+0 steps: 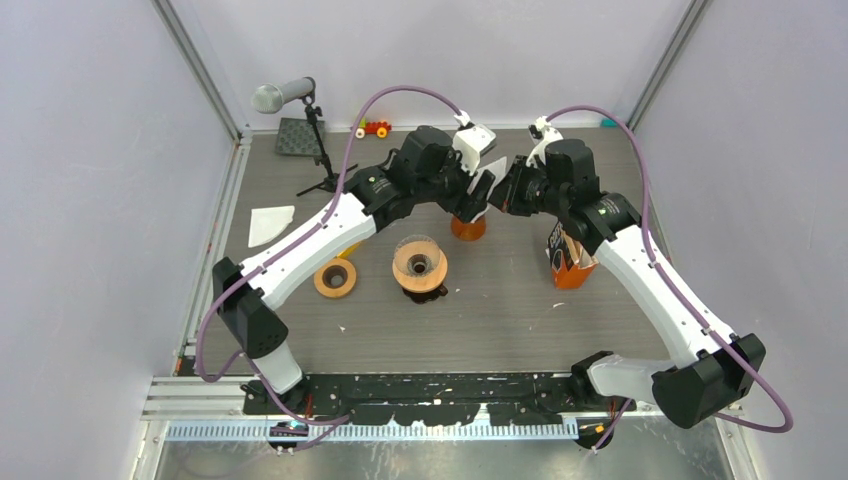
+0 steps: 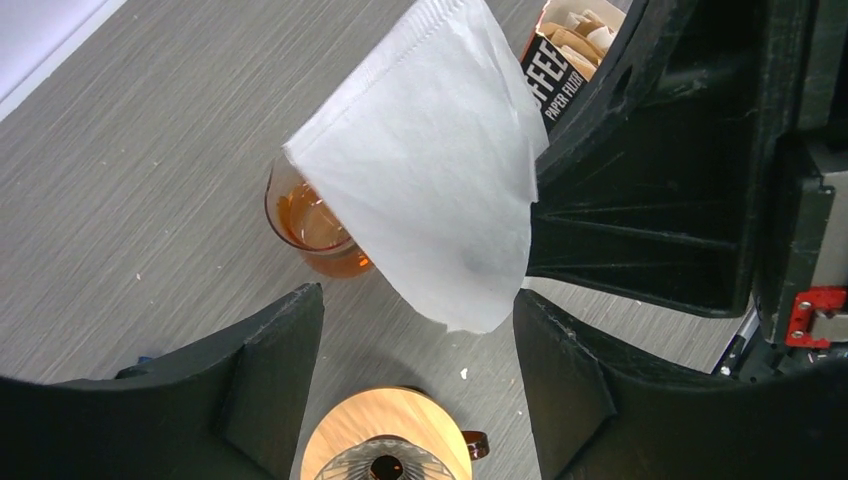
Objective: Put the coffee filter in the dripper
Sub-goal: Place the coffee filter in the coffee dripper.
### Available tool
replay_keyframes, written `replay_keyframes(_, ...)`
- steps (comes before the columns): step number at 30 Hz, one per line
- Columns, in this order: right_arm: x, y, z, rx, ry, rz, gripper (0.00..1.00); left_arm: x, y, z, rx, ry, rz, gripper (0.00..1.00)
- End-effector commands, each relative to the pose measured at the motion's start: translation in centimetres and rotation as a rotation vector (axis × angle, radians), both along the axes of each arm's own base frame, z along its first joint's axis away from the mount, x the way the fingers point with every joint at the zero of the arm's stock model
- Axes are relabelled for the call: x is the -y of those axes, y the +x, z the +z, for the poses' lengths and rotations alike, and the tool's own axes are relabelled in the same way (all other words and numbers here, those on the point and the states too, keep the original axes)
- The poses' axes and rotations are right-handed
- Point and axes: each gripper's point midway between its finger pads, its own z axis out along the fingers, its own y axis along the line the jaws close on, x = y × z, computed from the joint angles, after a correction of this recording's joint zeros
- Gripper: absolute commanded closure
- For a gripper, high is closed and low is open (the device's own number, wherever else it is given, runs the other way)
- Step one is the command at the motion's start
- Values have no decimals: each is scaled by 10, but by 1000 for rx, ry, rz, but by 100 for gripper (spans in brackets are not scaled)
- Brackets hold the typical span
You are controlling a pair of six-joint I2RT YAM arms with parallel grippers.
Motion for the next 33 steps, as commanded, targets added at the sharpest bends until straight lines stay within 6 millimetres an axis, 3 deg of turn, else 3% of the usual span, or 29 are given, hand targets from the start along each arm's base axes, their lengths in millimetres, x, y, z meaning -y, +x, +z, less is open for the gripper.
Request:
replay_keyframes(1, -1, 2, 13, 45, 36, 1, 100, 3, 6, 20, 53, -15, 11, 29)
replay_keyframes(24, 0, 2, 11, 39, 36, -4, 100, -4, 19, 26, 83, 6, 80, 31)
replay_keyframes(33, 2, 4, 10, 42, 26, -19, 100, 7, 13, 30, 81, -18, 12, 34)
